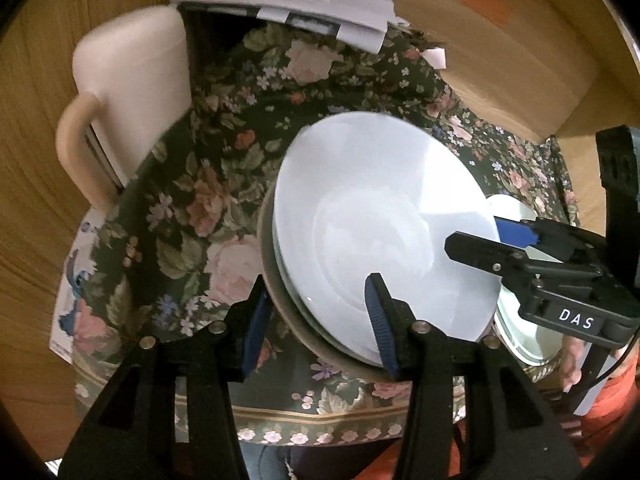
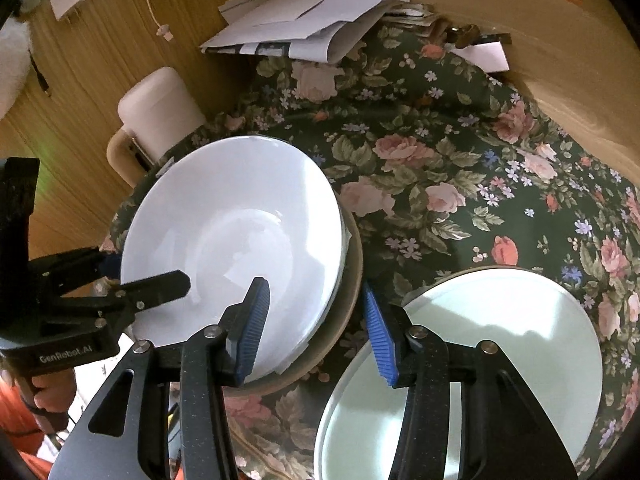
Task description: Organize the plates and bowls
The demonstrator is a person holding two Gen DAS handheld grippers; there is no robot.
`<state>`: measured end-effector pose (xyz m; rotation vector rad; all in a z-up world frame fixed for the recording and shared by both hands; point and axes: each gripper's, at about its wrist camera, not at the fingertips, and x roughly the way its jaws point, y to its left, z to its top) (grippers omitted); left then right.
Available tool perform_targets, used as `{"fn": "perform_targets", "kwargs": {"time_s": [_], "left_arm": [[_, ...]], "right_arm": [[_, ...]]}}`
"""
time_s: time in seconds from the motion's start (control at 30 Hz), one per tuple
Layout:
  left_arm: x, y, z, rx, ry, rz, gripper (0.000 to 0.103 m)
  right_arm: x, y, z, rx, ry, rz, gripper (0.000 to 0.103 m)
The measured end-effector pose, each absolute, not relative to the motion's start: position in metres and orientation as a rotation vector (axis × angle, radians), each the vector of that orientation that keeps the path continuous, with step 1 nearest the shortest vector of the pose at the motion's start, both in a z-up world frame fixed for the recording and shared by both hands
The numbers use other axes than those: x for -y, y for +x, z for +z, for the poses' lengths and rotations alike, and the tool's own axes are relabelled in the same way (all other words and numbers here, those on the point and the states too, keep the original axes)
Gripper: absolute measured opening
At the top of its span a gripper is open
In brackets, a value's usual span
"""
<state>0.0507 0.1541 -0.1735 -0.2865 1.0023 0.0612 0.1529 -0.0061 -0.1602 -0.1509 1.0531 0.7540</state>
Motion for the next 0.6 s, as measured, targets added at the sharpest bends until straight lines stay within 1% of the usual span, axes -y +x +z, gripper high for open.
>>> {"fn": "perform_targets", "kwargs": {"time_s": [0.1, 0.17, 0.23, 0.27, 0.6], "left_arm": [[-0.159, 0.053, -0.179, -1.004, -0.322, 0.069, 0.047], [-0.160, 0.053, -0.179, -0.996, -0.331, 0.070, 0.044], [-0.160, 0.054, -0.180, -0.994, -0.338, 0.065, 0.041], [-0.160, 0.054, -0.180, -0.992, -0.336, 0.068, 0.041], [-0.159, 0.055, -0.179, -0.988, -0.337, 0.110, 0.040]], "right_arm": [[0.003, 0.156, -0.165, -1.076, -0.144, 0.764, 0.044], [0.001, 0.158, -0.169, -1.086, -0.144, 0.768, 0.043], [-0.001, 0.158, -0.172, -1.091, -0.153, 0.772, 0.037], [-0.002, 0.158, -0.173, -1.087, -0.158, 0.769, 0.037], [-0.003, 0.161, -0.174, -1.094, -0.131, 0.760, 0.036]]}}
